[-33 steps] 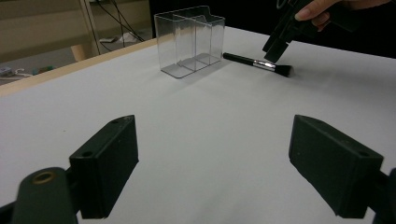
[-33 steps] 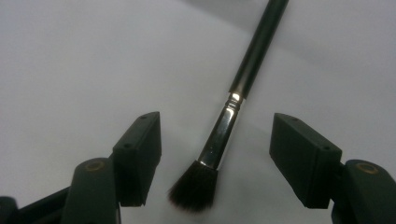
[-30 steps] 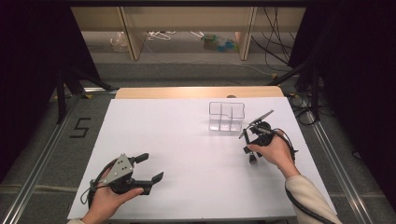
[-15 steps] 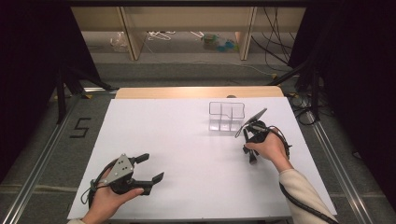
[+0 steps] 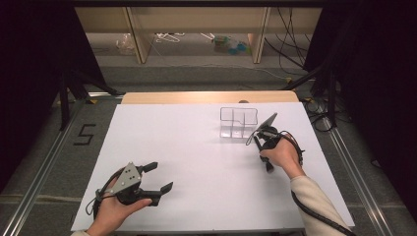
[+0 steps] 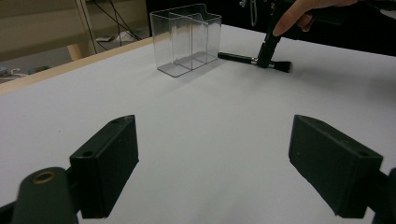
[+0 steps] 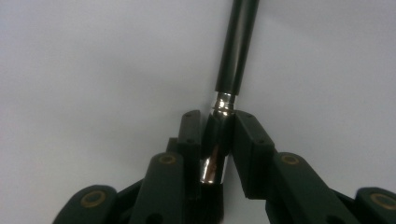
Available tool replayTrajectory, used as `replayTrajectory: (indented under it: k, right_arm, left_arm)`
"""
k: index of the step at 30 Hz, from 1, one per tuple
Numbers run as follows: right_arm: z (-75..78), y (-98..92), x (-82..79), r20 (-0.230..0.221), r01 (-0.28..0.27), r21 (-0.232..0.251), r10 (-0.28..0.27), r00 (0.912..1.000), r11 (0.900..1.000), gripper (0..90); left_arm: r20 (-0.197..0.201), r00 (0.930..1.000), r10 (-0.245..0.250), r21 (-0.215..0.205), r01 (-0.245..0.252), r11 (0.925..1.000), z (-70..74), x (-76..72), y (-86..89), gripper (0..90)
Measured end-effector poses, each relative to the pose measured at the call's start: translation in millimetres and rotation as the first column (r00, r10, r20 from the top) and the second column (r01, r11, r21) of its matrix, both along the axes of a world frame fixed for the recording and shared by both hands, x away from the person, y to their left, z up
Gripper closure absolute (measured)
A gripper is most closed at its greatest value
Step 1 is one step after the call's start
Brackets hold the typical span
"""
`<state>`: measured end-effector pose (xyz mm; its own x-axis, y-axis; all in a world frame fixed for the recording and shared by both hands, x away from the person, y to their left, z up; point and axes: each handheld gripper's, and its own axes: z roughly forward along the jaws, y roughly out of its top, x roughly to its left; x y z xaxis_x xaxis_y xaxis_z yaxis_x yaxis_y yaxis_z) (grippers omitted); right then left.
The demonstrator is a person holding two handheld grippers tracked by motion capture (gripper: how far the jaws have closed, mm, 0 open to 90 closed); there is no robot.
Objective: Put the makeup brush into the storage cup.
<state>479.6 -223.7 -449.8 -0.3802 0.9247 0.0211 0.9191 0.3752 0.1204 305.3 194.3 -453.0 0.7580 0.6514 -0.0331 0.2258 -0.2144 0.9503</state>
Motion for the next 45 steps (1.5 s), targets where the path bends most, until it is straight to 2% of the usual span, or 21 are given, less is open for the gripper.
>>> replayTrajectory:
  k: [2, 7, 17, 19, 21, 23, 24, 26, 28, 30, 31, 32, 33, 34, 37, 39, 40, 41, 42, 43, 45]
  right_arm:
    - [-1.9, -1.9, 0.0, 0.022, 0.012, 0.014, -0.012, 0.9997, 1.0, 75.8]
    - [0.7, -4.6, 0.4, -0.013, 0.058, 0.031, -0.057, 0.9983, 0.998, 76.9]
    - [6.1, -9.0, 0.0, 0.0, 0.081, 0.063, -0.082, 0.9967, 0.995, 77.1]
    - [6.7, -11.9, -0.2, 0.028, 0.053, 0.067, -0.055, 0.9981, 0.996, 77.2]
    - [8.6, -11.3, -1.9, 0.011, 0.078, 0.072, -0.079, 0.9968, 0.994, 77.2]
    - [6.0, -15.8, -1.4, 0.062, 0.036, 0.075, -0.041, 0.9973, 0.997, 77.2]
    - [8.2, -14.7, -2.6, 0.033, 0.072, 0.077, -0.074, 0.9967, 0.994, 77.2]
    - [8.9, -18.2, -1.4, 0.04, 0.044, 0.072, -0.047, 0.9981, 0.996, 77.2]
    - [10.0, -15.2, -5.2, 0.026, 0.113, 0.093, -0.116, 0.9929, 0.989, 77.2]
    - [9.8, -18.9, -5.5, 0.059, 0.066, 0.093, -0.072, 0.9957, 0.993, 77.2]
    - [11.6, -19.1, -6.9, 0.039, 0.071, 0.081, -0.074, 0.9965, 0.994, 77.2]
    - [14.2, -22.7, -6.1, 0.035, 0.006, 0.075, -0.009, 0.9993, 0.997, 77.2]
    - [17.2, -22.0, -8.1, 0.013, 0.021, 0.08, -0.022, 0.9997, 0.997, 77.2]
    - [17.9, -24.8, -8.7, 0.048, -0.031, 0.079, 0.027, 0.9985, 0.996, 77.1]
    - [24.8, -28.4, -13.4, 0.032, -0.121, 0.061, 0.119, 0.9924, 0.991, 77.1]
    - [30.8, -28.1, -18.8, 0.026, -0.233, 0.045, 0.232, 0.9724, 0.971, 77.1]
    - [32.4, -28.4, -21.5, 0.057, -0.328, 0.026, 0.326, 0.9437, 0.944, 77.1]
    - [34.1, -26.2, -27.0, 0.075, -0.475, -0.007, 0.474, 0.8774, 0.88, 77.0]
    - [35.6, -23.0, -33.9, 0.052, -0.561, 0.034, 0.559, 0.8277, 0.827, 77.0]
    - [37.1, -20.9, -39.1, 0.067, -0.605, 0.069, 0.602, 0.7958, 0.793, 77.1]
    - [37.8, -13.2, -49.7, 0.063, -0.717, 0.064, 0.714, 0.6971, 0.694, 77.1]
  left_arm:
    - [-0.002, 1.0, -0.002, -0.002, 0.002, 1.0, -0.4, 0.2, -0.2, 15.6]
    - [-0.009, 1.0, 0.003, 0.002, -0.003, 1.0, -0.2, -0.6, -0.6, 15.7]
    - [-0.012, 0.9999, 0.001, 0.004, -0.001, 1.0, -0.5, -0.5, -0.6, 15.8]
    - [-0.011, 0.9999, 0.001, 0.004, -0.001, 1.0, -0.4, -0.5, -0.7, 15.8]
    - [-0.011, 0.9999, 0.001, 0.005, -0.001, 1.0, -0.4, -0.5, -0.6, 15.9]
    - [-0.011, 0.9999, 0.001, 0.005, -0.001, 1.0, -0.4, -0.5, -0.5, 15.9]
    - [-0.012, 0.9999, 0.001, 0.005, -0.001, 1.0, -0.4, -0.5, -0.5, 15.9]
    - [-0.011, 0.9999, 0.002, 0.005, -0.002, 1.0, -0.5, -0.5, -0.6, 15.9]
    - [-0.011, 0.9999, 0.001, 0.006, -0.001, 1.0, -0.5, -0.6, -0.7, 15.9]
    - [-0.003, 1.0, -0.003, 0.013, 0.003, 0.9999, -0.3, -0.2, -0.3, 15.9]
    - [-0.009, 1.0, -0.003, 0.009, 0.003, 1.0, -0.5, -0.4, -0.6, 15.9]
    - [0.004, 0.9999, -0.012, 0.02, 0.012, 0.9997, -0.3, 0.4, -0.1, 15.9]
    - [0.004, 0.9999, -0.012, 0.02, 0.012, 0.9997, -0.3, 0.4, -0.1, 15.9]
    - [-0.006, 1.0, -0.005, 0.013, 0.005, 0.9999, -0.7, -0.6, -1.1, 15.9]
    - [0.001, 0.9999, -0.015, 0.021, 0.015, 0.9997, -0.7, -0.7, -1.7, 16.3]
    - [-0.002, 0.9998, -0.019, 0.021, 0.019, 0.9996, -1.2, -1.2, -2.8, 16.5]
    - [0.001, 0.9995, -0.03, 0.02, 0.03, 0.9993, -1.6, -0.7, -3.3, 16.7]
    - [-0.001, 0.9995, -0.03, 0.031, 0.03, 0.9991, -1.5, -1.2, -3.8, 16.9]
    - [0.0, 0.9994, -0.035, 0.035, 0.035, 0.9988, -1.9, -1.2, -4.6, 17.1]
    - [-0.003, 0.9991, -0.043, 0.032, 0.043, 0.9985, -2.6, -1.2, -5.7, 17.2]
    - [-0.01, 0.9981, -0.061, 0.043, 0.062, 0.9972, -3.4, -1.2, -8.4, 17.7]
